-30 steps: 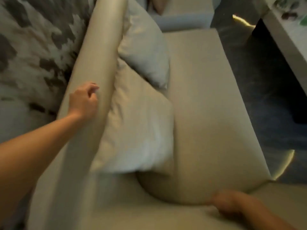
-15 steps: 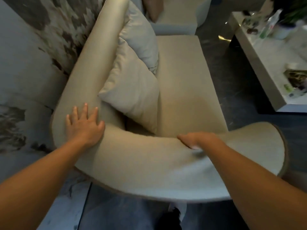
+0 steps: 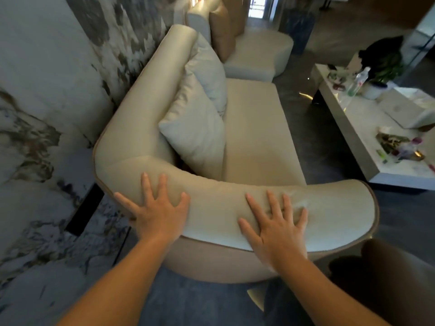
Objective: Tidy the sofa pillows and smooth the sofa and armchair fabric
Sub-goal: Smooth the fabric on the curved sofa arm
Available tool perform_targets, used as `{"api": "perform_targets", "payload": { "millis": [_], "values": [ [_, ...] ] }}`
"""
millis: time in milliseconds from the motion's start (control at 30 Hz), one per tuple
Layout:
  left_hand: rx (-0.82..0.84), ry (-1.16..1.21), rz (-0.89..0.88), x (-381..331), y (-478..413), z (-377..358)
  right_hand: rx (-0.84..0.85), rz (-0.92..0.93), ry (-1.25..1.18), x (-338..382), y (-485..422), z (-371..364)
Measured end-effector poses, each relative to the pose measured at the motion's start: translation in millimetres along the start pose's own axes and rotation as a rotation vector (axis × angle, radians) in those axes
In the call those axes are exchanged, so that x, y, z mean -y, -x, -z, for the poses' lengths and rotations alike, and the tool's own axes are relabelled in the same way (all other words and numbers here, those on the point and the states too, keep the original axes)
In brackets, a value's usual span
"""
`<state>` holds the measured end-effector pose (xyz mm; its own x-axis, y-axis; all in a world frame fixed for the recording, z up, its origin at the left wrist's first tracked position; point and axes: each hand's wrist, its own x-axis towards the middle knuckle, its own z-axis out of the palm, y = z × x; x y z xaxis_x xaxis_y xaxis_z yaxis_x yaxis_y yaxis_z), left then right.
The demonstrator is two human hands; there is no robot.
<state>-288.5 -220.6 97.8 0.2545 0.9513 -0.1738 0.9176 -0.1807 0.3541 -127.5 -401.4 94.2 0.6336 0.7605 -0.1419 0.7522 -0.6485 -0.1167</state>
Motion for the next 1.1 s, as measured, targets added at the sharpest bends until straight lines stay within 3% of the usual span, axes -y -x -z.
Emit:
{"api": "perform_targets", "payload": {
  "millis": [133,367,733,1100],
  "values": [
    [-0.224,0.02,0.037,4.7,-3.5,-22.0,-0.201,-0.002,0.04,5.5,-7.3,-13.2],
    [-0.346,0.114,-0.014,9.7,-5.0,-31.8,-0.257,0.009,-0.024,3.5,-0.5,-15.9],
    [-0.34,0.156,-0.013,0.2,-40.5,-22.9,-0.28,0.048,-0.017,12.3,-36.1,-9.5],
    [-0.337,0.157,-0.049,-38.6,-162.7,-17.1,-0.342,0.036,0.02,35.1,-157.9,0.2]
  ]
}}
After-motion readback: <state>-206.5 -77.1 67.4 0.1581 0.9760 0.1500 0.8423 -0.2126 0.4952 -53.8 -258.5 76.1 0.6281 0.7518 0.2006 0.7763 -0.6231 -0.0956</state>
